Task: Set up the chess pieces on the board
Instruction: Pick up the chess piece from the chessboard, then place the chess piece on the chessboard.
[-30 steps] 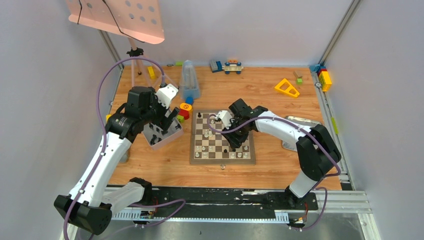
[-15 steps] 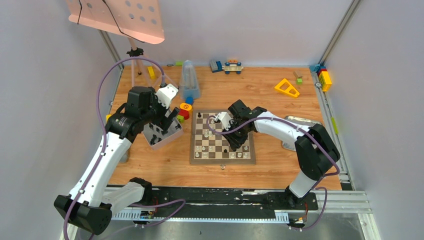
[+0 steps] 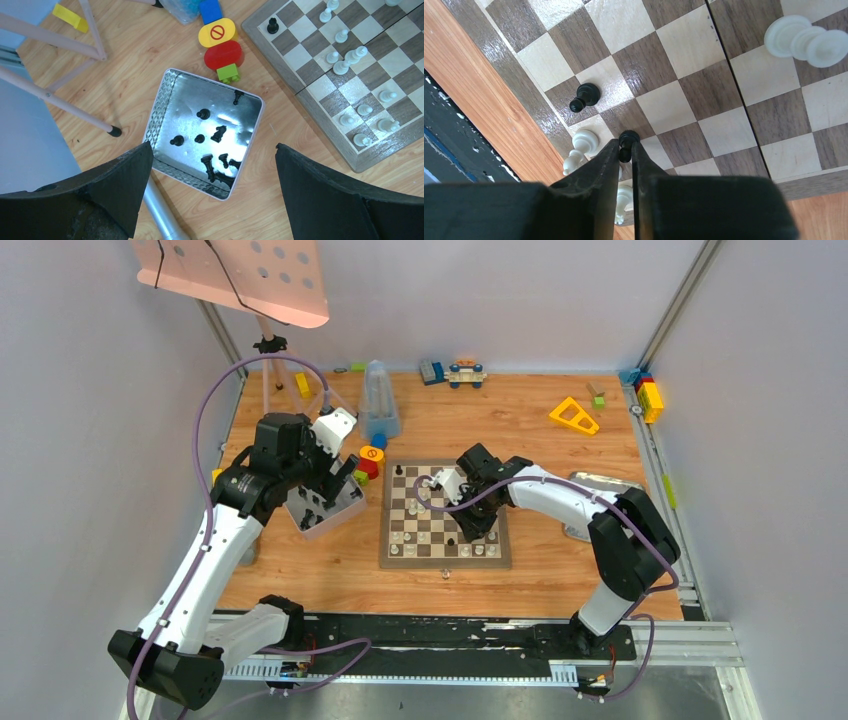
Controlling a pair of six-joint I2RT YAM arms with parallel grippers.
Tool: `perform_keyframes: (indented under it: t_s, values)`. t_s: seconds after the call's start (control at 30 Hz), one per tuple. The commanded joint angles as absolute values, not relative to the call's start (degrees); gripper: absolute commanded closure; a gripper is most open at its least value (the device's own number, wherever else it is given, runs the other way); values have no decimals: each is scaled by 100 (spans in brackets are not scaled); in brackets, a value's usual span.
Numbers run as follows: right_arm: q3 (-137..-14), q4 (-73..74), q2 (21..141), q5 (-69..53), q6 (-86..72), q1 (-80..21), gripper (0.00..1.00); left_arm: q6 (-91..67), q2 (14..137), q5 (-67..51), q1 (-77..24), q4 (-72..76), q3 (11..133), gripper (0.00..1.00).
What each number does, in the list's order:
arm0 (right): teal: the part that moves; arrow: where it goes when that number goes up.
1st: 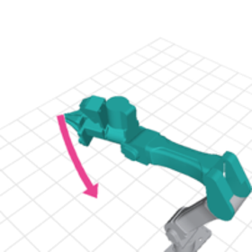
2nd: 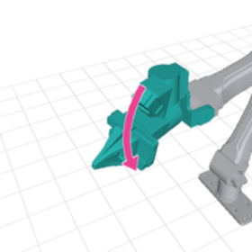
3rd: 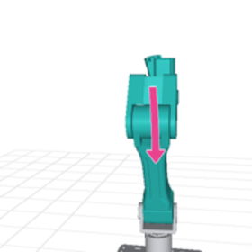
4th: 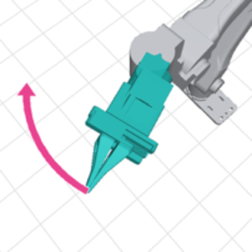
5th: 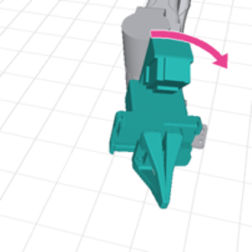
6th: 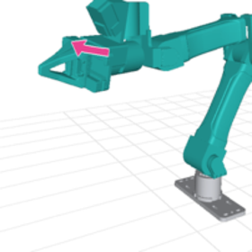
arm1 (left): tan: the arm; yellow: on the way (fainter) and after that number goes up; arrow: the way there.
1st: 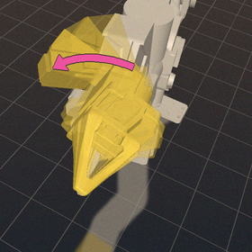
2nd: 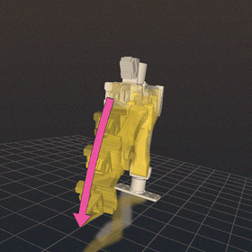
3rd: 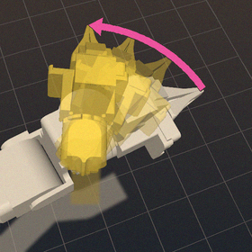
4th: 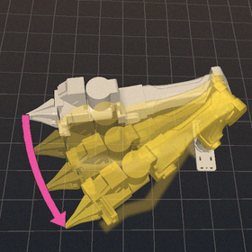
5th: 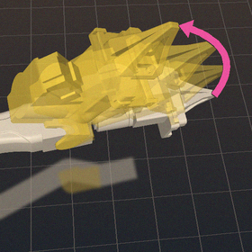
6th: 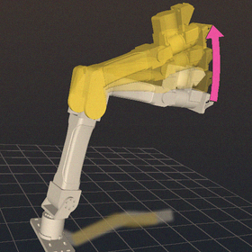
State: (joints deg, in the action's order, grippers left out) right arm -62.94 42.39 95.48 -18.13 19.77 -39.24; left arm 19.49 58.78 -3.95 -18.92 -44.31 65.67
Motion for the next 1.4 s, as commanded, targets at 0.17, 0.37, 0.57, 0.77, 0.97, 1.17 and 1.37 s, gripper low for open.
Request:
perform_keyframes:
  t_s: [0.17, 0.37, 0.57, 0.77, 0.97, 1.17, 1.37]
  values:
    - [-6618, 4145, 9364, -1482, 2021, -3856, 98, 1935, 5800, -392, -1854, -4349, 6583, 0]
    - [-7368, 4332, 9598, -1128, 2085, -3336, 100, 1934, 5777, -411, -1853, -4360, 6592, 0]
    - [-8313, 4458, 10182, -973, 2165, -2933, 100, 1926, 5801, -433, -1853, -4357, 6603, 0]
    - [-8913, 4473, 10799, -947, 2203, -2740, 99, 1914, 5841, -474, -1854, -4351, 6633, 0]
    - [-9116, 4479, 11160, -1022, 2201, -2724, 99, 1950, 5838, -454, -1852, -4355, 6655, 0]
    - [-9118, 4512, 11280, -1101, 2193, -2726, 98, 1968, 5861, -449, -1850, -4346, 6636, 0]
    - [-9017, 4558, 11311, -1148, 2204, -2725, 98, 1961, 5862, -447, -1853, -4318, 6598, 0]
